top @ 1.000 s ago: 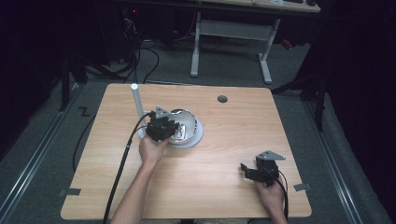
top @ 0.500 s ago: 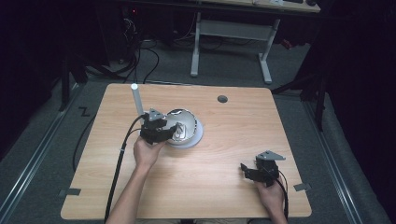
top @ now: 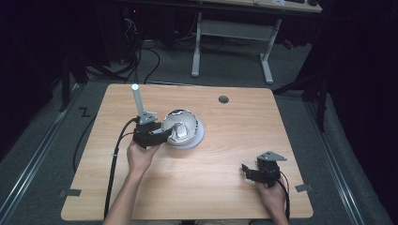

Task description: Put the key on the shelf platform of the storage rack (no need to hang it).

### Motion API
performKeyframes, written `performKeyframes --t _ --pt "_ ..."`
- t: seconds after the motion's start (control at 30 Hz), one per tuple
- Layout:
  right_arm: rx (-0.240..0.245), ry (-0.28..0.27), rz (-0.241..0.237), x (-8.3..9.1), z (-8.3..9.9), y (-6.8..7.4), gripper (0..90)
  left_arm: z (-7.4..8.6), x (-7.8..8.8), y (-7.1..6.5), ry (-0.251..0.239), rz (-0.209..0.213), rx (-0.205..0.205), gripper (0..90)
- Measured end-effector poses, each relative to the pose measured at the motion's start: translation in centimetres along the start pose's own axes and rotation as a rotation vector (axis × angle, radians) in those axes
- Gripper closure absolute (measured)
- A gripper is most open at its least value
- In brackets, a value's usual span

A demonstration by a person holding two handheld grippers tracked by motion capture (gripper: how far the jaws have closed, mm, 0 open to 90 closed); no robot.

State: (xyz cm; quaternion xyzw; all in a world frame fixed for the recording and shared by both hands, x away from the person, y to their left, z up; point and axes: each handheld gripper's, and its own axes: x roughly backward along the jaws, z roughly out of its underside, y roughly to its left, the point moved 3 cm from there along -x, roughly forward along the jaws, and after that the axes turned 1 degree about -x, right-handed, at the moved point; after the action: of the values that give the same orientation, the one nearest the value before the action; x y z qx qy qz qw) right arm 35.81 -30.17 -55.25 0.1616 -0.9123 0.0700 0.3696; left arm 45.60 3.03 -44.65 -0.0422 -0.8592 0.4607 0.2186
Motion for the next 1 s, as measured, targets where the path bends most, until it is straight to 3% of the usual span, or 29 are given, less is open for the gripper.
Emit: performKeyframes --t 0.13,0.2,0.3,0.43,0.47,0.67,0.77,0.8,0.87,0.9,0.97,1.0 --pt "0.0 0.0 0.0 0.0 0.0 0.0 26.1 -0.4 0.5 0.2 -0.006 -0.012 0.025 44.4" --pt "0.002 -0.001 0.0 0.0 0.0 0.0 26.1 -0.5 0.7 0.5 -0.001 -0.008 -0.005 44.0" --pt "0.0 0.0 0.0 0.0 0.0 0.0 26.1 -0.6 0.9 0.6 -0.012 -0.011 -0.015 43.5" --pt "0.0 0.0 0.0 0.0 0.0 0.0 26.1 -0.7 1.2 0.5 -0.016 -0.004 -0.014 43.3" --pt "0.0 0.0 0.0 0.0 0.0 0.0 26.1 -0.8 1.4 0.4 -0.019 -0.01 0.003 43.2" --pt "0.0 0.0 0.0 0.0 0.0 0.0 26.1 -1.3 2.0 0.6 -0.025 0.005 -0.023 43.1" --pt "0.0 0.0 0.0 0.0 0.0 0.0 26.1 -1.7 2.4 0.8 -0.035 0.005 -0.009 43.0" --pt "0.0 0.0 0.0 0.0 0.0 0.0 26.1 -1.9 2.6 0.9 -0.041 -0.007 0.017 43.0" --pt "0.0 0.0 0.0 0.0 0.0 0.0 26.1 -2.1 2.7 1.1 -0.043 0.0 0.002 43.0" --pt "0.0 0.0 0.0 0.0 0.0 0.0 26.1 -2.2 2.8 1.2 -0.045 -0.007 0.018 43.0" --pt "0.0 0.0 0.0 0.0 0.0 0.0 26.1 -2.4 3.0 1.4 -0.048 0.002 -0.003 42.9" --pt "0.0 0.0 0.0 0.0 0.0 0.0 26.1 -2.5 3.2 1.5 -0.05 -0.007 0.015 42.9"
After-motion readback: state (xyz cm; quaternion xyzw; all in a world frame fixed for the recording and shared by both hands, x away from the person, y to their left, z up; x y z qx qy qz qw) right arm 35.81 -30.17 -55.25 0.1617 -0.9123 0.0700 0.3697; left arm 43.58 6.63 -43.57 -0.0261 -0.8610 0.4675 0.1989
